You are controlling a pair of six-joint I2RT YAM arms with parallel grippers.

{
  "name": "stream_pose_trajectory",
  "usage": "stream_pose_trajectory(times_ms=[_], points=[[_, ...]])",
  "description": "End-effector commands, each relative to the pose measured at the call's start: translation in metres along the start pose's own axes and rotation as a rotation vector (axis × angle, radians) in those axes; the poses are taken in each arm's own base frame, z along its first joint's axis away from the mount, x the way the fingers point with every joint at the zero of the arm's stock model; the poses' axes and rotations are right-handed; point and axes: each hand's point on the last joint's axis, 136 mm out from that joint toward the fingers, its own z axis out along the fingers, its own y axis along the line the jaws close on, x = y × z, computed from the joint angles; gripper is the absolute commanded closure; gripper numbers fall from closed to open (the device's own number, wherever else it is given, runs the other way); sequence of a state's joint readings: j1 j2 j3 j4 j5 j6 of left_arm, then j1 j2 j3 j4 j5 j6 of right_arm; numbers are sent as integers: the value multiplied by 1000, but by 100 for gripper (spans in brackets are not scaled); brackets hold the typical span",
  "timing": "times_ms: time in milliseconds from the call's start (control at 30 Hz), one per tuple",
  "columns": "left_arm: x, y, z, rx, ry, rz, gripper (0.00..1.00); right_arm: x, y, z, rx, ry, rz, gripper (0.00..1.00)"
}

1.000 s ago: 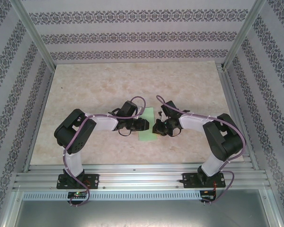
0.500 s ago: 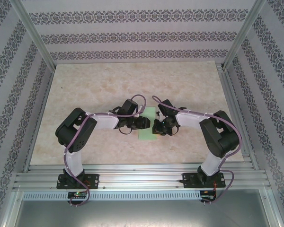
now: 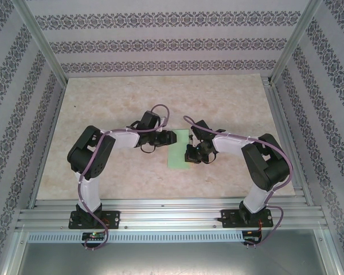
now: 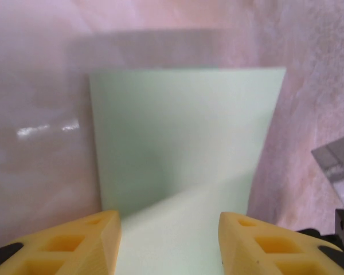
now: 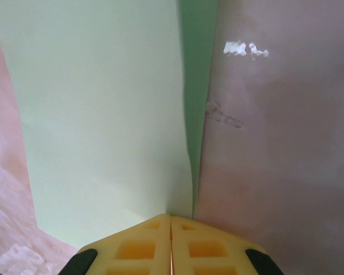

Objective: Fold a paper plane with a square sheet of paper (fold left side to right side)
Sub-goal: First fold the square sheet of paper in half at the center of the table.

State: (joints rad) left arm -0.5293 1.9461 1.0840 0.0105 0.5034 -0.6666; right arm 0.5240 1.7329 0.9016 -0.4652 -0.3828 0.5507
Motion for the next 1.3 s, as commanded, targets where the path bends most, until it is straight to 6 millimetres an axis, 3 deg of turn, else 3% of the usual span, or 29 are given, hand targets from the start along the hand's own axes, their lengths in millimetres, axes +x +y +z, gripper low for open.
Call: stream_pose_trajectory(times_ms=[0,133,333,567,867,1267], points=[[-27,-1,-8,18,-61,37,52,18,-49,15,207,44,34,92],[-30,-15,-23,48,-85,88,55,15,-46,14,196,37,33,92],[-5,-29,-40,107,-81,113,68,14,-45,14,199,36,31,92],[25,-47,-20,166,0,133,75,12,-46,15,206,37,30,92],[17,-28,14,109,11,120,77,14,-45,15,216,45,23,92],[-2,14,23,-121,-57,226,76,16,-48,13,241,51,12,92]])
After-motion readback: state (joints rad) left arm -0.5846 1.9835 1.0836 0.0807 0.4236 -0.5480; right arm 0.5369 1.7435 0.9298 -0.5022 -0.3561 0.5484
